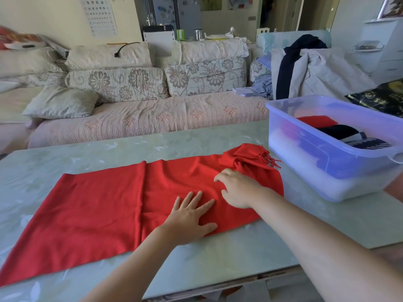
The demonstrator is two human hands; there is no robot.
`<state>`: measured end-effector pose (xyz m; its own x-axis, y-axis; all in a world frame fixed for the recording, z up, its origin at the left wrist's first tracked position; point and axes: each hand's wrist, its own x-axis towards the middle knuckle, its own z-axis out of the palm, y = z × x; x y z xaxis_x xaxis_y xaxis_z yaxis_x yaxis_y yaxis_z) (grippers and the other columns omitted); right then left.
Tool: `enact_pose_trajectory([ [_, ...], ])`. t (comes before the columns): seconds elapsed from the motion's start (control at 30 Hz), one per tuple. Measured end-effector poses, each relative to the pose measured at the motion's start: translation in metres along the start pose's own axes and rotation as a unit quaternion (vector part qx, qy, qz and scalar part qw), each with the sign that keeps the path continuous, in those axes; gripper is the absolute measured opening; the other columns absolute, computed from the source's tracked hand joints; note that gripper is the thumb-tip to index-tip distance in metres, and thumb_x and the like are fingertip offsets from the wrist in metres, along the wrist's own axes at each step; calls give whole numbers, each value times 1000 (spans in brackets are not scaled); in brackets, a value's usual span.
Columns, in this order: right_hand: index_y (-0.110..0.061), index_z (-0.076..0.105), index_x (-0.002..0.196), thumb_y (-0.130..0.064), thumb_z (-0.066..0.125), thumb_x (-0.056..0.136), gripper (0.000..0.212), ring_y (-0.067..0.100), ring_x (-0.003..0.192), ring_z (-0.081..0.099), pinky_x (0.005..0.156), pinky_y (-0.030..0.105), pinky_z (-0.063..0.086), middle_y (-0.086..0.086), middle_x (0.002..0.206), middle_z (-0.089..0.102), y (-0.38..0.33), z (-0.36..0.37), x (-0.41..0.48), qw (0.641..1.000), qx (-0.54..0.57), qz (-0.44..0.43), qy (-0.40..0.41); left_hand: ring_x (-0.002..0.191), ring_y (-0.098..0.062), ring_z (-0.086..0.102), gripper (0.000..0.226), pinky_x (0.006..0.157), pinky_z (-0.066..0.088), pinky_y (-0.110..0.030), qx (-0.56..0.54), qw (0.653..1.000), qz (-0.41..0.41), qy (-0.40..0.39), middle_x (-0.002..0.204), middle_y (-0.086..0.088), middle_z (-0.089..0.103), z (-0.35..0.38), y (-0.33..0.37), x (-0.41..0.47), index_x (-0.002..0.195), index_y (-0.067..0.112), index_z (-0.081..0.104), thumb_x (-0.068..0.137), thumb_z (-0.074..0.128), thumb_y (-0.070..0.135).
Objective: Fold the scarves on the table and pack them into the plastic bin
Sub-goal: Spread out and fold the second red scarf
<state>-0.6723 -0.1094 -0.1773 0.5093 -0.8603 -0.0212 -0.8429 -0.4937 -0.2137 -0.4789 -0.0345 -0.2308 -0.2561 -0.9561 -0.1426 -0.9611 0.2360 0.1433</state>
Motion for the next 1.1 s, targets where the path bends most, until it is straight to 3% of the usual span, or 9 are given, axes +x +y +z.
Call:
enact_pose_trajectory([
  [0.13,-14,30,153,-24,44,102,54,24,145,32,118,36,27,7,159,31,11,4,33,998,41,34,25,141,-14,32,64,118,18,-39,-34,990,15,137,151,11,39,-19,-12,25,145,40,37,88,26,66],
  [0.2,-15,26,156,-27,39,104,54,25,146,31,118,38,26,7,161,30,19,2,50,996,60,63,25,137,-16,38,51,115,24,-36,-29,983,-11,183,146,10,45,-26,-20,47,143,34,42,95,37,52],
  [0.33,-22,25,157,-40,34,105,56,22,148,28,120,41,24,3,162,28,33,7,86,994,82,71,10,140,-24,32,49,116,22,-42,5,985,-107,136,152,2,38,-39,-36,91,146,28,37,99,37,45],
  [0.43,-27,16,159,-58,25,102,65,18,153,10,124,45,11,1,167,11,44,14,111,990,77,98,-61,147,-28,19,59,120,12,-49,13,987,-146,61,161,-3,21,-44,-45,121,153,28,25,99,31,52],
  [0.63,-39,6,158,-68,20,98,69,17,154,-7,124,44,3,0,167,-8,88,19,137,988,-21,130,-85,151,-20,-10,68,121,-5,-49,-12,994,-109,-11,164,3,-8,-36,-54,163,155,41,3,95,23,66],
  [0.77,-32,18,158,-60,24,101,64,24,154,6,122,46,12,8,167,7,88,20,142,987,-86,130,-49,151,-17,-1,60,122,-3,-43,-55,994,-68,71,165,2,5,-24,-60,166,156,36,10,101,27,53],
  [0.87,-24,40,148,-53,29,101,56,29,147,24,117,47,23,12,159,30,63,17,146,983,-156,85,43,141,-19,33,48,117,20,-38,-68,974,-71,204,152,1,41,-26,-74,154,149,27,36,102,37,35],
  [1.0,-29,29,154,-55,37,100,61,25,152,12,121,45,17,9,165,16,14,27,148,996,-83,-12,41,107,-31,56,30,90,39,-41,-43,931,-122,343,114,-4,63,-34,-111,123,115,19,60,90,42,15],
  [1.1,-32,17,158,-58,40,97,69,23,154,6,123,43,13,7,167,8,-16,41,145,998,-37,-59,2,112,-33,53,34,93,40,-43,-58,923,-199,325,119,-8,61,-41,-153,102,118,16,59,89,42,12],
])
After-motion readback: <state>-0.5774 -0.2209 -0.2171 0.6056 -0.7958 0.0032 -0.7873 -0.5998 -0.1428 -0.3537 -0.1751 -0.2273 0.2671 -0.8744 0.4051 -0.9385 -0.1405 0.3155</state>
